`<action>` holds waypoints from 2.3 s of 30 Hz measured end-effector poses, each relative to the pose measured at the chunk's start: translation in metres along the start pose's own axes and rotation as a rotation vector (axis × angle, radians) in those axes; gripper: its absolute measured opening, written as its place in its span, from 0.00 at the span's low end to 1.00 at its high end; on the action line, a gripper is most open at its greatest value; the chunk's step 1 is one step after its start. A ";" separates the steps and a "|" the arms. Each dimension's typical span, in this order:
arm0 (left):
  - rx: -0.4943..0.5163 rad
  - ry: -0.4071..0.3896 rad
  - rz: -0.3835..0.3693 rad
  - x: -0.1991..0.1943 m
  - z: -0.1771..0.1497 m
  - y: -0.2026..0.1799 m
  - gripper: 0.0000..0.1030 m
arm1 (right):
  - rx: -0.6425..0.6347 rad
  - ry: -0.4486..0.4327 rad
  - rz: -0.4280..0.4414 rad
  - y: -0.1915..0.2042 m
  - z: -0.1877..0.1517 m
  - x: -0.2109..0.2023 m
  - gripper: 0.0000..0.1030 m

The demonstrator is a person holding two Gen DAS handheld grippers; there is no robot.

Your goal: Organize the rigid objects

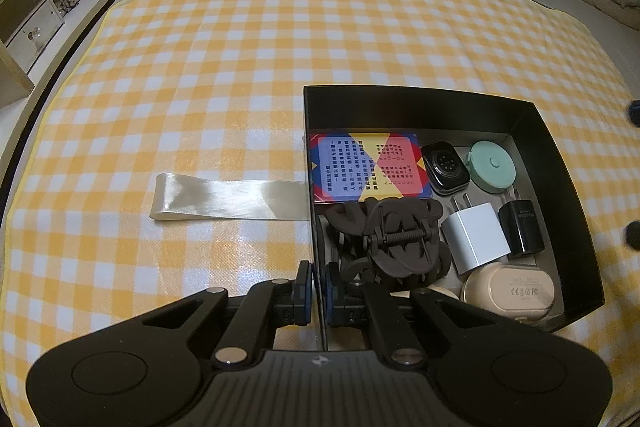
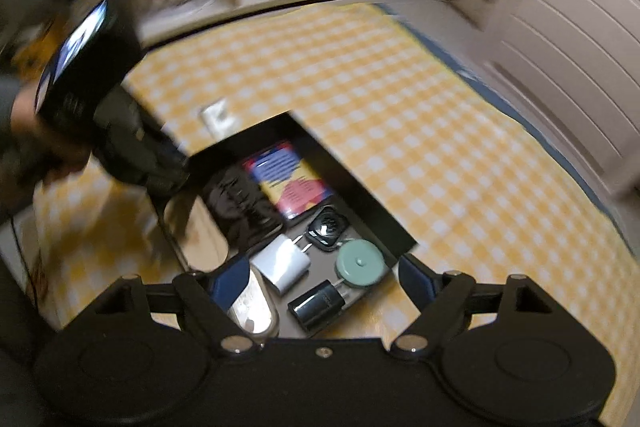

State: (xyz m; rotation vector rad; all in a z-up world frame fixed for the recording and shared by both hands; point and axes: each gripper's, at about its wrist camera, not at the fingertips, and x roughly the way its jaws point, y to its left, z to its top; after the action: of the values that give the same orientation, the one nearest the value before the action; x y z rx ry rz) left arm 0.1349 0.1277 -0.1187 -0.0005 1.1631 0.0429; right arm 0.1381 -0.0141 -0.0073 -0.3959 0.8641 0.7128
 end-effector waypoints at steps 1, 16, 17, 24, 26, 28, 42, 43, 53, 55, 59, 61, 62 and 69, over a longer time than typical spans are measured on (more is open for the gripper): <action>0.000 0.000 0.001 -0.001 0.000 -0.001 0.06 | 0.049 -0.008 -0.024 -0.002 -0.003 -0.006 0.88; -0.025 -0.071 0.003 -0.033 -0.008 0.011 0.51 | 0.410 -0.156 -0.134 -0.006 -0.047 -0.057 1.00; -0.030 -0.086 0.003 -0.039 -0.005 0.013 0.54 | 0.411 -0.160 -0.140 -0.005 -0.048 -0.057 1.00; -0.079 -0.214 -0.022 -0.094 -0.014 0.015 0.84 | 0.429 -0.193 -0.160 0.004 -0.059 -0.070 1.00; -0.095 -0.249 -0.029 -0.108 -0.018 0.013 0.88 | 0.441 -0.208 -0.170 0.006 -0.062 -0.075 1.00; -0.104 -0.285 -0.034 -0.120 -0.022 0.010 0.94 | 0.448 -0.223 -0.178 0.007 -0.065 -0.079 1.00; -0.072 -0.462 -0.025 -0.184 -0.069 -0.020 1.00 | 0.459 -0.282 -0.214 0.032 -0.089 -0.106 1.00; -0.071 -0.468 -0.024 -0.186 -0.074 -0.022 1.00 | 0.467 -0.285 -0.212 0.032 -0.092 -0.108 1.00; -0.062 -0.502 -0.005 -0.198 -0.111 -0.041 1.00 | 0.475 -0.292 -0.229 0.042 -0.112 -0.117 1.00; -0.053 -0.501 0.013 -0.198 -0.114 -0.045 1.00 | 0.464 -0.292 -0.235 0.045 -0.115 -0.118 1.00; -0.037 -0.509 0.026 -0.198 -0.123 -0.052 1.00 | 0.470 -0.283 -0.232 0.049 -0.121 -0.117 1.00; -0.040 -0.506 0.015 -0.197 -0.126 -0.054 1.00 | 0.474 -0.269 -0.222 0.051 -0.124 -0.115 1.00; -0.041 -0.504 0.013 -0.197 -0.127 -0.055 1.00 | 0.474 -0.263 -0.219 0.052 -0.125 -0.114 1.00; -0.037 -0.480 0.033 -0.193 -0.137 -0.058 1.00 | 0.453 -0.238 -0.241 0.061 -0.133 -0.110 1.00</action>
State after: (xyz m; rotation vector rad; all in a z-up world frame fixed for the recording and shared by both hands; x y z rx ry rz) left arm -0.0650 0.0600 0.0027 -0.0032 0.6826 0.0885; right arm -0.0272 -0.0929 -0.0017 -0.0061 0.7110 0.3172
